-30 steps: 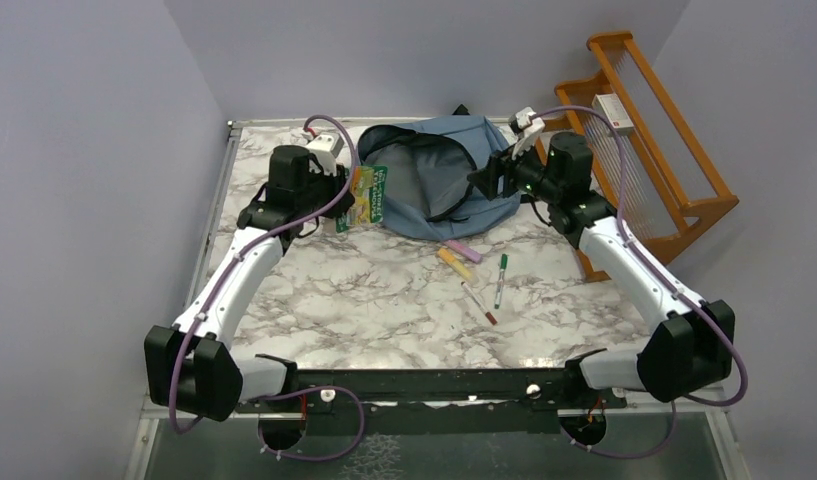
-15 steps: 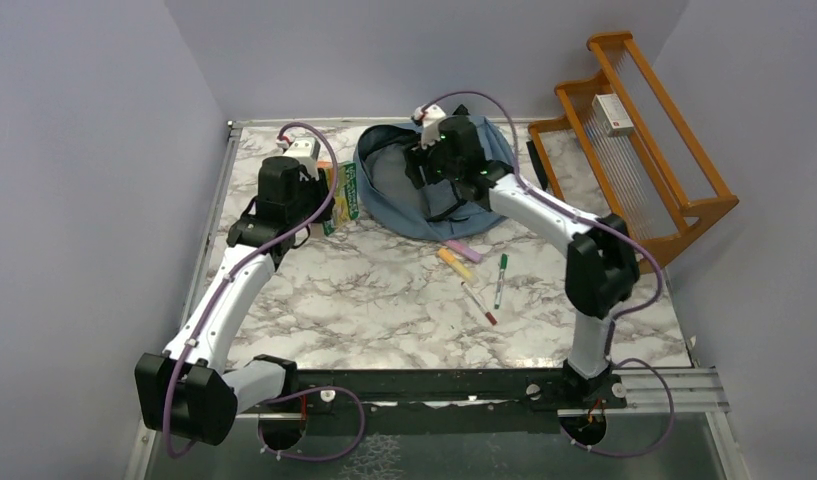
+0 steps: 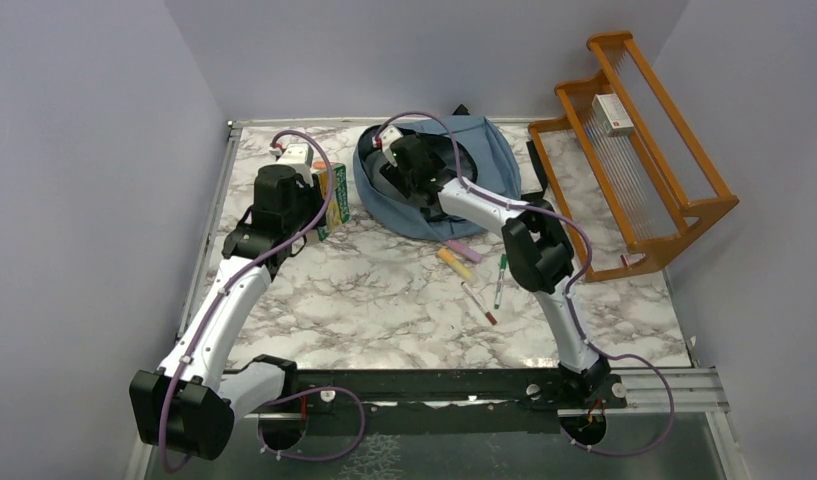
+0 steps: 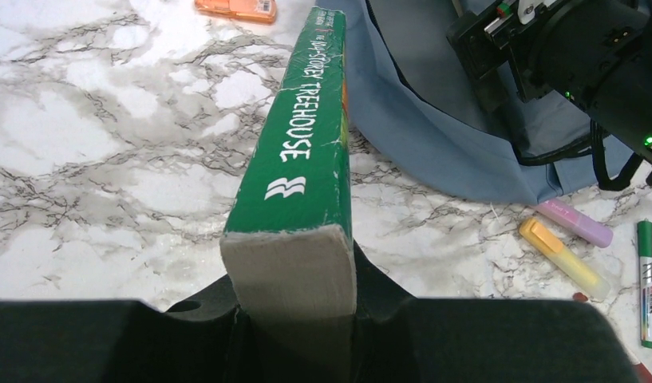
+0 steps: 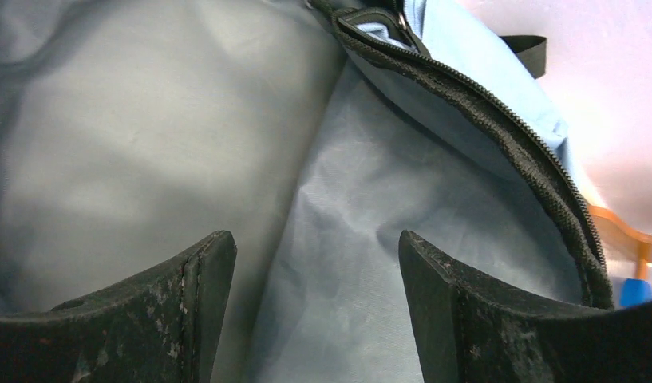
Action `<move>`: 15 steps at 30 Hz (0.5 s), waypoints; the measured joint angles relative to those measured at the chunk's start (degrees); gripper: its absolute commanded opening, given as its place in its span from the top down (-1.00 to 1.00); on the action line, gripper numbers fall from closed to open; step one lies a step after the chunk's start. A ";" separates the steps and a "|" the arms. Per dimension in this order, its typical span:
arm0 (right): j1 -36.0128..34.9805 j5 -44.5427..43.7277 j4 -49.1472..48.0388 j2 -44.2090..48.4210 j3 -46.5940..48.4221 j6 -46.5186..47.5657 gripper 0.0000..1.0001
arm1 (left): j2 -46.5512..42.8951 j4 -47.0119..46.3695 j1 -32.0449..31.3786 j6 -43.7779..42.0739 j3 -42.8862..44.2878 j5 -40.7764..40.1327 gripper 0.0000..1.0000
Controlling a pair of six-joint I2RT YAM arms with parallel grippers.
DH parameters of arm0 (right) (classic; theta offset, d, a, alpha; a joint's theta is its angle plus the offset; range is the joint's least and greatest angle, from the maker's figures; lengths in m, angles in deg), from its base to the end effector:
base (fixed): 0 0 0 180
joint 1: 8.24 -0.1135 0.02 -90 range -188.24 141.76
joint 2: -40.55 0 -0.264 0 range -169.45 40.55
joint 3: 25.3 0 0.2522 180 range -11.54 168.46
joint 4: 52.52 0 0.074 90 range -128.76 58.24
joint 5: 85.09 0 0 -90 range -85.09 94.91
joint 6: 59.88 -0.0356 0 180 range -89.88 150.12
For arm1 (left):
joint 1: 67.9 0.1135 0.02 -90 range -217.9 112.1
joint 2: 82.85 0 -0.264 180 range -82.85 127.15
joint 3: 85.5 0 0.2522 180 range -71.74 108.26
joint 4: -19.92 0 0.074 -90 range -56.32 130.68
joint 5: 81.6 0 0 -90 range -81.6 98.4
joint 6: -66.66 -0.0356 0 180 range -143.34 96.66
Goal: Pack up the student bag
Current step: Place the book in the student bag.
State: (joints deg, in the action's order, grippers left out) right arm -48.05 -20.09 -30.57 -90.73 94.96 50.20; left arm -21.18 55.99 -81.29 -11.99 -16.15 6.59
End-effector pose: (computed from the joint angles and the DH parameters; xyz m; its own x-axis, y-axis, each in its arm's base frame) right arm 0.4174 0.3283 0.2059 -0.2869 -0.6442 -0.7090 -0.4327 0.7475 -0.5040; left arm 0.2348 -0.0547 0.3275 -0.4937 -0.0847 -0.8655 0.1094 0.9813 -0.1584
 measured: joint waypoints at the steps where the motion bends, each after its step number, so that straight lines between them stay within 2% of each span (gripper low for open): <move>1: -0.02 -1.14 -0.04 -0.52 0.55 0.98 -0.59 | -0.02 0.02 0.00 0.00 -0.11 -0.02 1.00; 12: -0.13 -4.85 0.52 -4.92 2.99 3.63 -0.59 | -0.66 0.09 0.00 0.24 -1.42 0.00 1.00; 15: -0.22 -5.62 0.92 -6.67 4.15 4.09 -0.51 | -0.68 0.09 0.00 0.24 -1.42 0.00 1.00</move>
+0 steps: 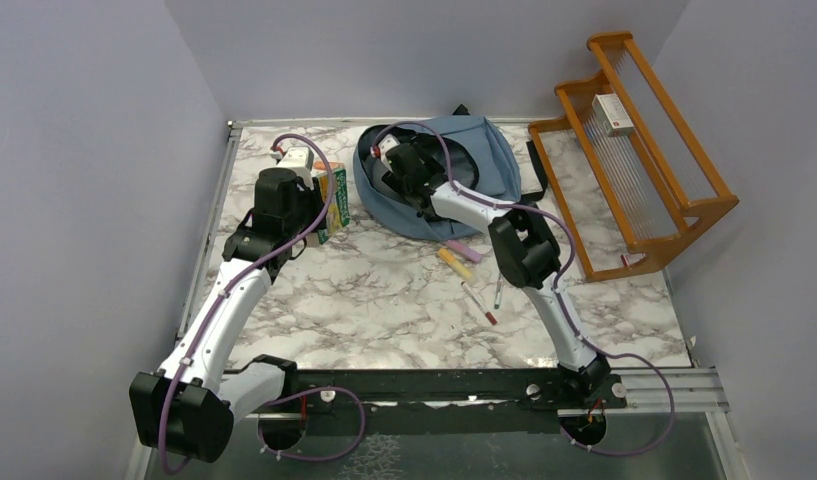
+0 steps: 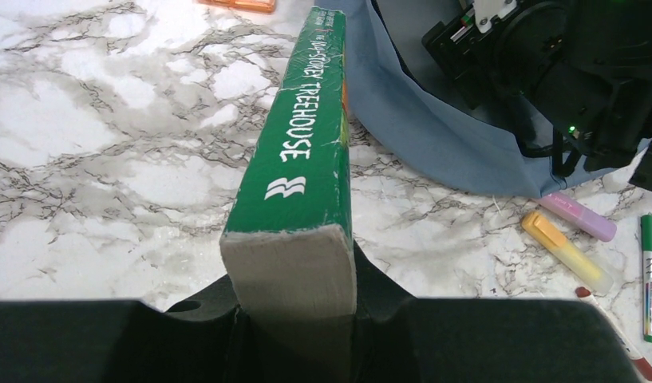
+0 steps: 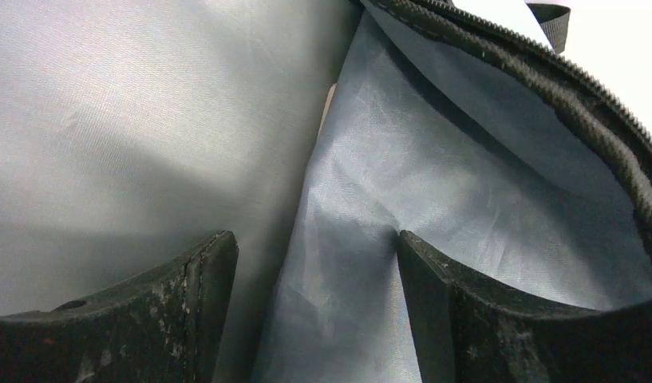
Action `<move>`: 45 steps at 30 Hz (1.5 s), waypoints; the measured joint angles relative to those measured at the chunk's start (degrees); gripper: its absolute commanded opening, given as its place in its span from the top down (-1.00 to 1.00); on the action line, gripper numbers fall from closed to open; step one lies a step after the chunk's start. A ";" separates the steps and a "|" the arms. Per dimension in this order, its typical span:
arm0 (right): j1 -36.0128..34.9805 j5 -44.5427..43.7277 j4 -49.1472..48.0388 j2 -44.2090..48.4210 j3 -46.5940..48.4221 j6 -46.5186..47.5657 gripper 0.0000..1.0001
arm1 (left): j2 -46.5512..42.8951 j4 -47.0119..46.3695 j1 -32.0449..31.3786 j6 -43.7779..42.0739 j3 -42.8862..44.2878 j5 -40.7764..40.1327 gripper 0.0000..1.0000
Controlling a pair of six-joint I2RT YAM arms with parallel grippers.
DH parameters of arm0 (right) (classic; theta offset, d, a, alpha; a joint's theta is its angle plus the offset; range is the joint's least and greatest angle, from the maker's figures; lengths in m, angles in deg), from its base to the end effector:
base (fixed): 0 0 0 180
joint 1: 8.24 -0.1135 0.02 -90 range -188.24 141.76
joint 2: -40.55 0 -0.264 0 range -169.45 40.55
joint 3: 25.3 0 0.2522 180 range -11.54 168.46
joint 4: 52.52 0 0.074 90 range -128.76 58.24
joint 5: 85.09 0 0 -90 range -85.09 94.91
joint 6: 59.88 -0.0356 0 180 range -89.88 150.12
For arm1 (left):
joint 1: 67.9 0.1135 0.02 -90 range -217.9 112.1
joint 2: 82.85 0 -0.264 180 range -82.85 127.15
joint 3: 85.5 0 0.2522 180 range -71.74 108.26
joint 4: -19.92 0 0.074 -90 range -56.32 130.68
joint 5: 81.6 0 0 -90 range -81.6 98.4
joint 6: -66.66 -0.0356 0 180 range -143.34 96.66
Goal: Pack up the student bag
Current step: Place the book in the student bag.
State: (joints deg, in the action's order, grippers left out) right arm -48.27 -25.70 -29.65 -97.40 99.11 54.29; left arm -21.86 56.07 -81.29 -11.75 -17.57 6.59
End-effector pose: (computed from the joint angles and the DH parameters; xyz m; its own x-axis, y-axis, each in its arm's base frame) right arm 0.4293 0.3369 0.1692 -0.3165 -0.7260 -0.6105 -0.4049 0.6854 -0.6053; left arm 0.2318 -0.0540 0.3214 -0.5062 -0.0859 -0.8581 0.1051 0.9815 -0.1603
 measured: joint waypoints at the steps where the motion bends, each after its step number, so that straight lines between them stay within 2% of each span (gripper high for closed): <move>1: 0.00 -0.44 0.02 -0.55 0.37 0.17 -0.48 | -0.02 0.00 0.00 0.00 0.00 0.02 1.00; 10: 0.00 -4.70 -2.93 -1.22 -0.72 2.34 -0.14 | -0.02 -0.02 0.00 -0.04 0.00 0.20 1.00; 14: 0.04 -5.84 -3.87 -1.22 -1.11 3.15 0.11 | -0.02 -0.04 0.00 -0.04 0.00 0.37 1.00; 19: 0.13 -5.97 -4.02 -1.20 -1.11 3.32 0.52 | -0.02 -0.04 0.00 -0.02 0.00 1.31 1.00; 21: 0.15 -5.70 -3.74 -0.87 -1.22 2.82 0.81 | 0.00 -0.24 0.00 0.04 0.00 2.27 1.00; 23: 0.24 -5.20 -3.19 0.15 -1.84 2.27 0.99 | 0.24 -0.57 0.04 0.26 0.09 3.76 1.00; 26: 0.76 -4.07 -2.71 2.75 -3.37 0.42 0.99 | 1.36 -0.33 0.15 0.87 1.25 6.67 1.00; 31: 2.69 0.33 -1.97 9.49 -6.73 -4.35 0.99 | 6.40 -0.15 0.15 3.06 7.54 16.09 1.00; 36: 5.70 7.56 -2.21 17.42 -11.30 -10.34 0.99 | 9.42 -2.82 0.15 7.13 11.17 22.23 1.00; 45: 9.81 18.21 -4.72 23.19 -17.84 -19.89 0.99 | 19.23 -11.19 0.15 21.99 11.26 29.05 1.00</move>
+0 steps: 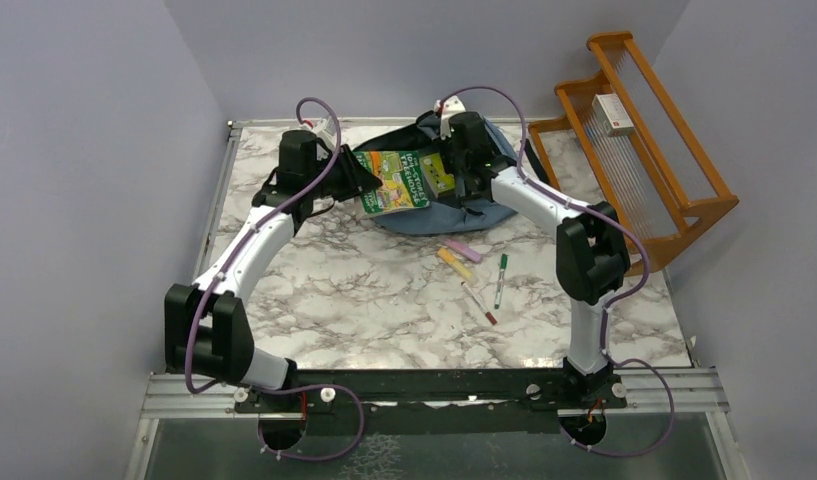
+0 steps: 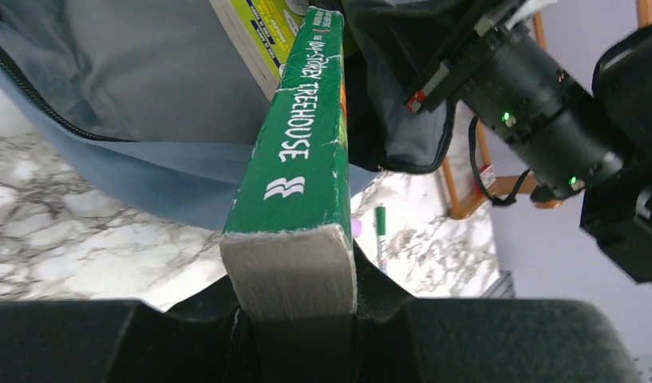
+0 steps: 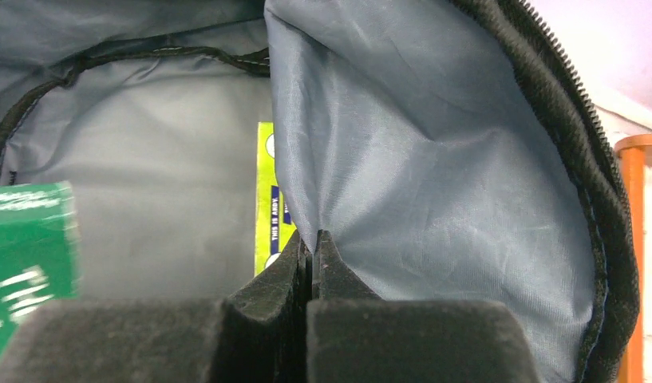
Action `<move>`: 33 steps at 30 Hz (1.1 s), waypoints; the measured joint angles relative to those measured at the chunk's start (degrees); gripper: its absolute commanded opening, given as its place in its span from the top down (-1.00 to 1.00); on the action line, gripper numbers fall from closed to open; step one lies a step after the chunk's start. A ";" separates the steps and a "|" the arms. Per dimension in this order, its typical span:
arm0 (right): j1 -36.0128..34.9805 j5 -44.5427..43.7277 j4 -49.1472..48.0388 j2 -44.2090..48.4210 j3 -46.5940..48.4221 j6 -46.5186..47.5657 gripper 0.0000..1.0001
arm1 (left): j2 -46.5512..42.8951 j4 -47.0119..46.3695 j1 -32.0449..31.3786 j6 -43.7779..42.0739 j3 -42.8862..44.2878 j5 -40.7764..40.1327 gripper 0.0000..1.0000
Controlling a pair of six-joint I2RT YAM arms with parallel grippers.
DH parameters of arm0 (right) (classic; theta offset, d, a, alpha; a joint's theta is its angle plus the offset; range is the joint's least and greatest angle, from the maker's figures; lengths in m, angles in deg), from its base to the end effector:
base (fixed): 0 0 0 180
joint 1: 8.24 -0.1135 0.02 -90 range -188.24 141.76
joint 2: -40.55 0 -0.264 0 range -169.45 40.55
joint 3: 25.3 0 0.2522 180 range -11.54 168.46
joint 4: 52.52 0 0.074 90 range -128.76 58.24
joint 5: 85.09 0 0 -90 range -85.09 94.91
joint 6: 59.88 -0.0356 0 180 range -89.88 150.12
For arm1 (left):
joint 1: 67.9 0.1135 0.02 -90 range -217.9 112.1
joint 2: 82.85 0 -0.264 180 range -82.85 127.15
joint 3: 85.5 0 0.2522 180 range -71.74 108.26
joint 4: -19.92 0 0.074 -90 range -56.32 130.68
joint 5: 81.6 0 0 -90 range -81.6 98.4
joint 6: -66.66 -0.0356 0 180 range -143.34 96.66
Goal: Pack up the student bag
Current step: Place the book in the student bag.
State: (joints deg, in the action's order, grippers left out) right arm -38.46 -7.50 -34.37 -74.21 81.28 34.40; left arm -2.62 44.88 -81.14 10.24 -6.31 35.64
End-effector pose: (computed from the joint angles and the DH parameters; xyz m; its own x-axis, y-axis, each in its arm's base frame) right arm 0.4166 0.2338 0.2691 -0.3579 -0.2928 -0.8866 -0.3528 0.9216 -0.1619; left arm 0.3100 -0.0897 0.3228 -0.6896 -0.3429 -0.6378 0.2673 0.6981 -0.6643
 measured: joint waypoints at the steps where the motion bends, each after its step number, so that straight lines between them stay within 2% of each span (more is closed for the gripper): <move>1: -0.04 0.52 -0.17 0.04 -0.37 -0.35 0.99 | 0.94 -0.79 0.00 1.49 0.02 0.35 1.00; 8: -0.09 3.13 -2.14 0.46 -2.82 -2.01 0.99 | 8.57 -7.65 0.04 11.34 2.12 3.34 1.00; 15: -0.09 3.41 -3.67 1.97 -4.57 -3.69 0.99 | 12.04 -11.41 0.04 16.44 5.95 3.41 1.00; 33: 0.22 1.14 -6.56 3.93 -5.99 -12.39 0.99 | 15.41 -13.66 0.02 22.23 6.29 2.03 1.00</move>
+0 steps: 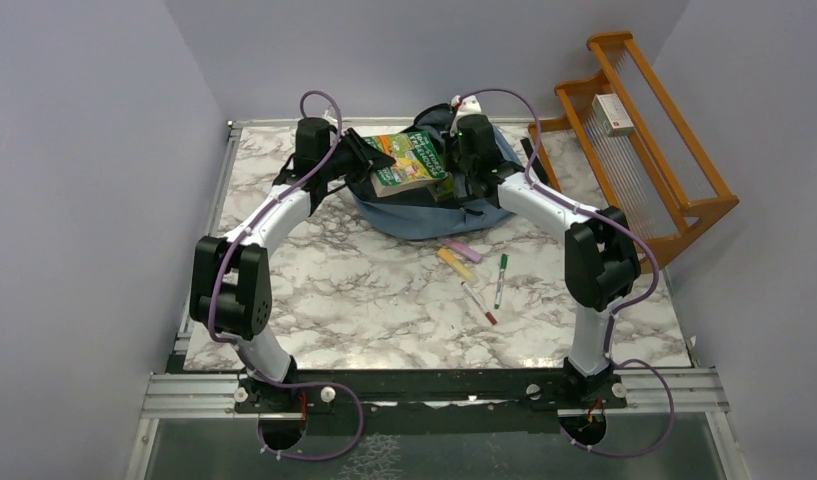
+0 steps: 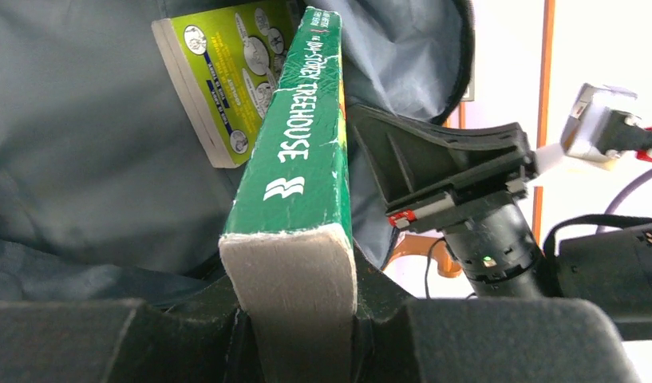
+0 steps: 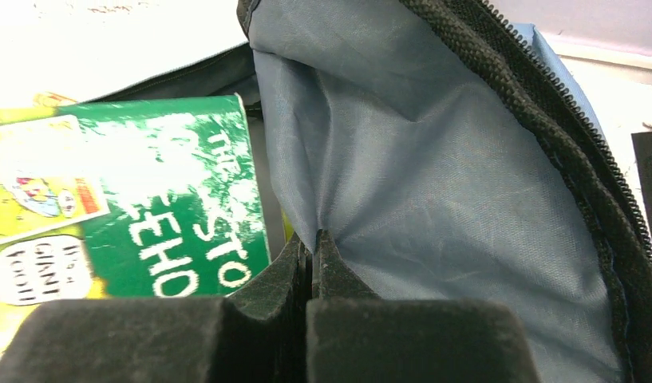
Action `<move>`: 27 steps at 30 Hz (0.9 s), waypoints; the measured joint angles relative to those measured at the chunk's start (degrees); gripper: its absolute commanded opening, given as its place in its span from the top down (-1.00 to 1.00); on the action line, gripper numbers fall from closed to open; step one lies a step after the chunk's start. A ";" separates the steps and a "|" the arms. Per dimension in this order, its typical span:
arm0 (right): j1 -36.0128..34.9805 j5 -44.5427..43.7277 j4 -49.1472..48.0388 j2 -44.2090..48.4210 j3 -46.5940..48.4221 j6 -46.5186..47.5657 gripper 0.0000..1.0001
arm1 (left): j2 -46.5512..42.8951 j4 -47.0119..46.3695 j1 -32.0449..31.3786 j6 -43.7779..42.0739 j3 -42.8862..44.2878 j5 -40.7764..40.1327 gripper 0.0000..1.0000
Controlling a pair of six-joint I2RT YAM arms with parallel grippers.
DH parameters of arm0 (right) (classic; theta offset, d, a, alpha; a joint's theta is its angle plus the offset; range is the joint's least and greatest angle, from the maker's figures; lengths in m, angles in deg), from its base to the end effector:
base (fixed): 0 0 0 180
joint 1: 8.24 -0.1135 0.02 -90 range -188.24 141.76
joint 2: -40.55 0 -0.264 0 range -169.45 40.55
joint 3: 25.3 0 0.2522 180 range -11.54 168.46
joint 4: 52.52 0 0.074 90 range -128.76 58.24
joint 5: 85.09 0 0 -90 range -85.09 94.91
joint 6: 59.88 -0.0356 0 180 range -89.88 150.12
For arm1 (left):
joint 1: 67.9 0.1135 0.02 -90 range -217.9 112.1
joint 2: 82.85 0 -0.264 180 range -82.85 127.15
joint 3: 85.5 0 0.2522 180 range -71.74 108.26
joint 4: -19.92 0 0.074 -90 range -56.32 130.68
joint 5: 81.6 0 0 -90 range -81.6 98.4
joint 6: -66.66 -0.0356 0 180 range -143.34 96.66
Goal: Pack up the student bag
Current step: Place the book in the student bag.
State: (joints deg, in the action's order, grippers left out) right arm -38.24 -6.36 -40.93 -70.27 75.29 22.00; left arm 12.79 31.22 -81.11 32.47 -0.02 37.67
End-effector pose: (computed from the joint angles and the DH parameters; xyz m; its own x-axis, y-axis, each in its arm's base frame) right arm 0.4046 0.2255 0.2750 -0.3657 -0.0512 -0.9293 -0.2844 0.9569 0.0592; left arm 0.3776 -0.1065 0.2933 -0.7315 -0.5695 -0.3750 0.0663 0.4879 -0.8703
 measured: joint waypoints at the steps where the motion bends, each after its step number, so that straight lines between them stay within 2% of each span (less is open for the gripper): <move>1: 0.02 0.00 -0.09 0.00 0.00 -0.24 0.99 | 0.50 -0.28 -0.02 0.33 0.00 -0.02 1.00; 8: 0.02 0.68 -2.49 0.07 -0.35 -1.53 0.99 | 4.70 -1.49 -0.09 2.73 0.00 -0.02 1.00; 15: 0.02 2.43 -4.31 0.70 -1.62 -1.97 0.99 | 8.39 -6.86 -1.25 5.84 0.33 0.22 1.00; 27: 0.07 4.17 -6.71 2.32 -4.11 -2.58 0.99 | 17.25 -11.76 -4.72 7.15 8.00 1.44 1.00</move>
State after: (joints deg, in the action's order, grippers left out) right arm -38.17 -2.19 -47.64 -67.96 71.18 19.43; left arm 30.03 19.46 -85.83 39.62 7.98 39.12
